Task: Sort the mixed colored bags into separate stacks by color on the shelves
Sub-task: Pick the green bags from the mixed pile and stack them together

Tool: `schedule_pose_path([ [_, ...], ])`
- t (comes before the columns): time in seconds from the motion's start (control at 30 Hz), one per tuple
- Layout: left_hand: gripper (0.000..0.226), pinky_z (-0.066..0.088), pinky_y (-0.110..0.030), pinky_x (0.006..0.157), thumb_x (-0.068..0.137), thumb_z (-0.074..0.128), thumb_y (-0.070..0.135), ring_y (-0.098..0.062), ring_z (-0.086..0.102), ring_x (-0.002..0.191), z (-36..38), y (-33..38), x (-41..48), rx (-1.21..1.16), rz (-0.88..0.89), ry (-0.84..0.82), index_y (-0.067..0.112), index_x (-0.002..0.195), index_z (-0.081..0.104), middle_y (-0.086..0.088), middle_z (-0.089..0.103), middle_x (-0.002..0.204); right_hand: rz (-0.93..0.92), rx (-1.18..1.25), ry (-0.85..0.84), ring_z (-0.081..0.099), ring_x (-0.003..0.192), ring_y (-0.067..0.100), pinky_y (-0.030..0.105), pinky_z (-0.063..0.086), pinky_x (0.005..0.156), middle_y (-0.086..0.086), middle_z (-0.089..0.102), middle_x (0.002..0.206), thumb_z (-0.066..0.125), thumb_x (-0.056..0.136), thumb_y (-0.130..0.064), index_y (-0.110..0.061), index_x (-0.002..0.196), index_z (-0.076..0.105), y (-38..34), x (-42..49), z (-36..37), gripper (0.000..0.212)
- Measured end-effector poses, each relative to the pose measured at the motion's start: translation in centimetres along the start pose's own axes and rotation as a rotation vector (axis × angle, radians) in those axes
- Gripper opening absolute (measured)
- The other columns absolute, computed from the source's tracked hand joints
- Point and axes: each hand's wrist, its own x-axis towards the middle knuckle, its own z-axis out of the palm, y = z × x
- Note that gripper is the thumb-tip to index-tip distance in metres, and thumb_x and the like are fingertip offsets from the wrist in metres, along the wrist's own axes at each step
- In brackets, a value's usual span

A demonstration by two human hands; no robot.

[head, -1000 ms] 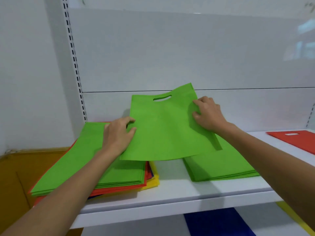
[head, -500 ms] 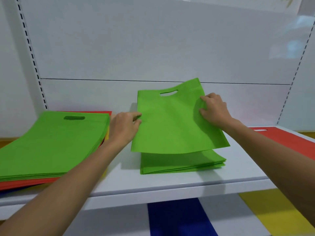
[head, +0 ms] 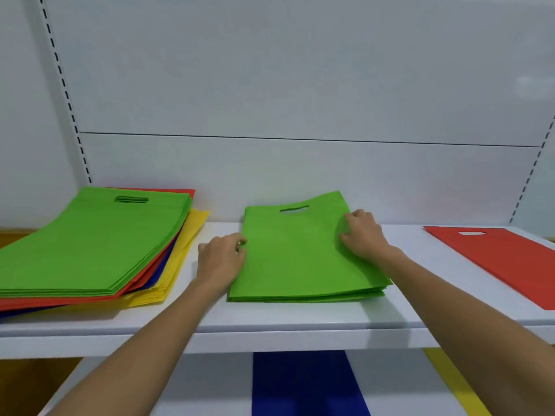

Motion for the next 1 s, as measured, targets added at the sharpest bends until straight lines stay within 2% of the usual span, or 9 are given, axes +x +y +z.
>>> schedule_pose_path([
  [0.23,0.029,0.045,-0.035,0.087,0.090,0.053,0.020,-0.028,0.055,0.109,1.2,-0.3,0.4,-0.043,-0.072,-0.115,0.017,0.118,0.060,-0.009,0.062,0.118,0.122,0.024,-0.136,0.037,0.121,0.035,0.045,0.036,0.098,0.018,0.041,0.130,0.042,0.092,-0.018,0.001,0.118,0.048,0.2,-0.5,3.2,0.033],
  [0.43,0.036,0.042,-0.034,0.089,0.094,0.047,0.027,-0.031,0.051,0.114,1.0,0.6,0.3,-0.050,-0.124,-0.204,0.008,0.123,0.054,-0.014,0.058,0.122,0.209,0.111,-0.201,0.047,0.118,0.035,0.037,0.040,0.097,0.017,0.055,0.124,0.042,0.094,-0.035,-0.004,0.117,0.052,0.8,0.3,2.7,0.040],
  [0.63,0.037,0.044,-0.033,0.085,0.090,0.047,0.031,-0.030,0.052,0.113,0.6,1.2,-0.4,0.026,-0.098,-0.249,0.013,0.122,0.054,-0.011,0.057,0.124,0.183,0.081,-0.209,0.046,0.117,0.035,0.036,0.037,0.095,0.017,0.056,0.122,0.040,0.095,-0.025,-0.002,0.114,0.052,0.5,-0.2,3.0,0.032],
  [0.77,0.043,0.042,-0.033,0.092,0.090,0.051,0.030,-0.027,0.049,0.119,-0.7,0.3,-0.1,-0.043,-0.057,-0.238,0.018,0.131,0.049,-0.008,0.054,0.130,0.222,0.045,-0.120,0.038,0.122,0.034,0.041,0.036,0.096,0.015,0.049,0.125,0.041,0.094,-0.023,-0.004,0.117,0.050,-0.3,-0.4,2.8,0.031],
  [0.9,0.045,0.042,-0.035,0.097,0.090,0.053,0.029,-0.025,0.050,0.119,-3.9,-1.8,1.2,-0.069,-0.046,-0.114,0.018,0.133,0.048,-0.006,0.054,0.132,0.179,0.041,0.140,0.045,0.112,0.034,0.038,0.038,0.086,0.017,0.055,0.115,0.043,0.090,-0.018,-0.002,0.109,0.054,-2.7,0.4,1.5,0.027],
  [1.0,0.043,0.042,-0.036,0.098,0.087,0.054,0.028,-0.024,0.051,0.119,-7.2,-3.9,1.9,-0.053,-0.045,-0.021,0.021,0.130,0.052,-0.002,0.057,0.129,0.134,0.094,0.211,0.048,0.111,0.035,0.038,0.040,0.084,0.017,0.057,0.116,0.044,0.090,-0.017,-0.001,0.115,0.053,-5.9,1.6,0.3,0.031],
])
